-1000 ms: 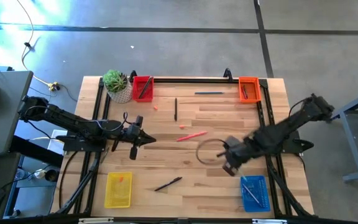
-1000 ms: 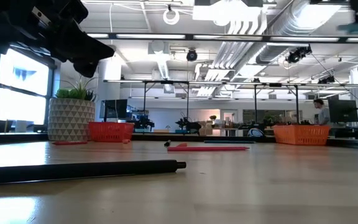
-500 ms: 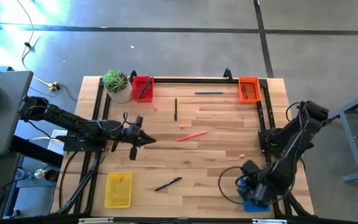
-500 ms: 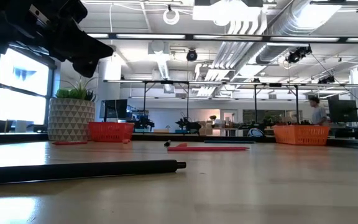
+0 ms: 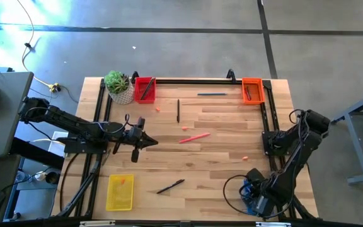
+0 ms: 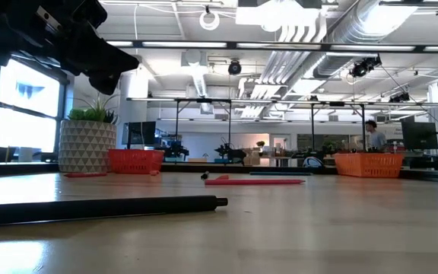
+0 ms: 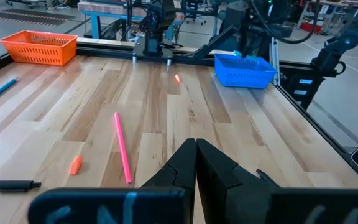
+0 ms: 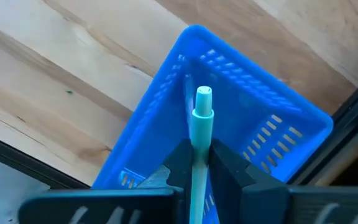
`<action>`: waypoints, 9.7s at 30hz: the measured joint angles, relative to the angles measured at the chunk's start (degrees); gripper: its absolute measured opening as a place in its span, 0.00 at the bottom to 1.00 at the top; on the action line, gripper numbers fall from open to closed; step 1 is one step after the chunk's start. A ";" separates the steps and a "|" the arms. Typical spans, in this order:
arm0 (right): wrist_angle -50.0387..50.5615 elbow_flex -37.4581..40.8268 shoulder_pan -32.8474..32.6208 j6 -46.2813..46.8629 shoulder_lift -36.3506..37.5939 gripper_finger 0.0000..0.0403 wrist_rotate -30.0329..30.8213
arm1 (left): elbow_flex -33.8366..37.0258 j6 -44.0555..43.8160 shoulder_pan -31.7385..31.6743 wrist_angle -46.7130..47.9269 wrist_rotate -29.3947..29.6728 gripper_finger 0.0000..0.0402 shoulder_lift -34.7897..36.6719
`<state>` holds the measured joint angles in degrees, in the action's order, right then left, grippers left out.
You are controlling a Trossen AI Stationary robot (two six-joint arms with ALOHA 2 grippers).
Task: Sort crayons/erasers/pens/pencils in bins
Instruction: Put the blue pen into the blue bin, then put the black pen into the blue bin
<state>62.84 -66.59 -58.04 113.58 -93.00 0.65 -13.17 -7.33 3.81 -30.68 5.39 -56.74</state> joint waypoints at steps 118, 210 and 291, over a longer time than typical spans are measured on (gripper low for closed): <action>-89.17 33.66 33.63 -106.09 4.36 0.00 17.83 | -48.83 -26.07 30.64 50.16 13.41 0.25 -53.95; -124.77 17.55 34.07 -123.97 -2.29 0.43 16.60 | -18.79 8.00 19.73 -48.55 19.45 0.02 -41.43; -20.90 17.02 2.83 -11.66 22.05 0.05 21.02 | -19.32 13.44 17.95 -20.07 26.86 0.12 -32.44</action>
<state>41.94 -49.57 -55.20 101.92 -70.95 21.67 -32.49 6.11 21.76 -50.75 32.25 -89.19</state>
